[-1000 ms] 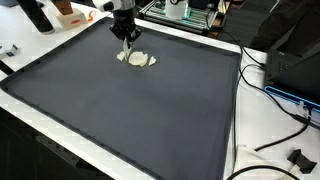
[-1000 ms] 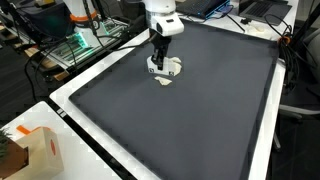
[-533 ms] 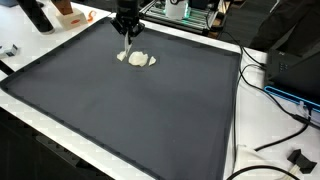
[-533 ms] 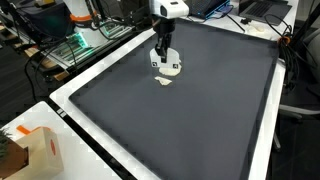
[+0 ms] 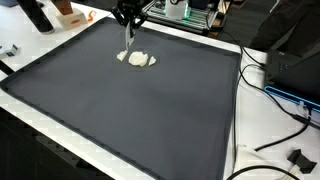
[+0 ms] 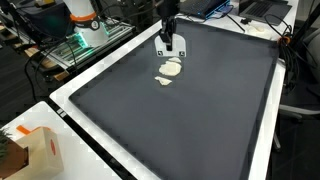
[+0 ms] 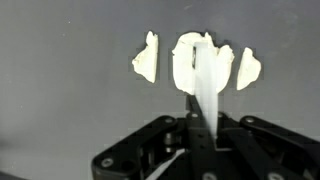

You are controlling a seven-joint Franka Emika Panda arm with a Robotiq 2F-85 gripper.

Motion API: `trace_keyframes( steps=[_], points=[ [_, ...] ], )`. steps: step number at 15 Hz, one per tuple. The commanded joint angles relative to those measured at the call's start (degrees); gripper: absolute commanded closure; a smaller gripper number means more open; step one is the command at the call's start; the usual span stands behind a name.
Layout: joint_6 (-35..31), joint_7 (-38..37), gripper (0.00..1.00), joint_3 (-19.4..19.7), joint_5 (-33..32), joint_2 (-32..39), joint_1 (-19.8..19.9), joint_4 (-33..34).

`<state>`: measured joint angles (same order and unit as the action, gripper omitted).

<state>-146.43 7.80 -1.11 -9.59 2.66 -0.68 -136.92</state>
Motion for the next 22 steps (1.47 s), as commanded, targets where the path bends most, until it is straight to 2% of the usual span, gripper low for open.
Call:
trace_keyframes(
  steps=[1,10,11,12,18,22],
  points=[
    [3.53,1.11,0.99,-0.56,4.52,-3.9,-0.38,-1.04],
    [11.79,5.81,0.99,-0.34,16.12,-7.38,-0.97,0.88],
    [9.36,3.85,0.99,-0.63,13.29,-6.2,-0.83,0.91],
    [9.6,3.98,0.96,-0.62,13.46,-6.33,-0.84,1.08],
    [9.59,3.98,0.96,-0.63,13.45,-6.09,-0.82,1.26],
    [6.23,14.2,0.99,-0.25,22.89,-4.41,-1.53,1.04]
  ],
)
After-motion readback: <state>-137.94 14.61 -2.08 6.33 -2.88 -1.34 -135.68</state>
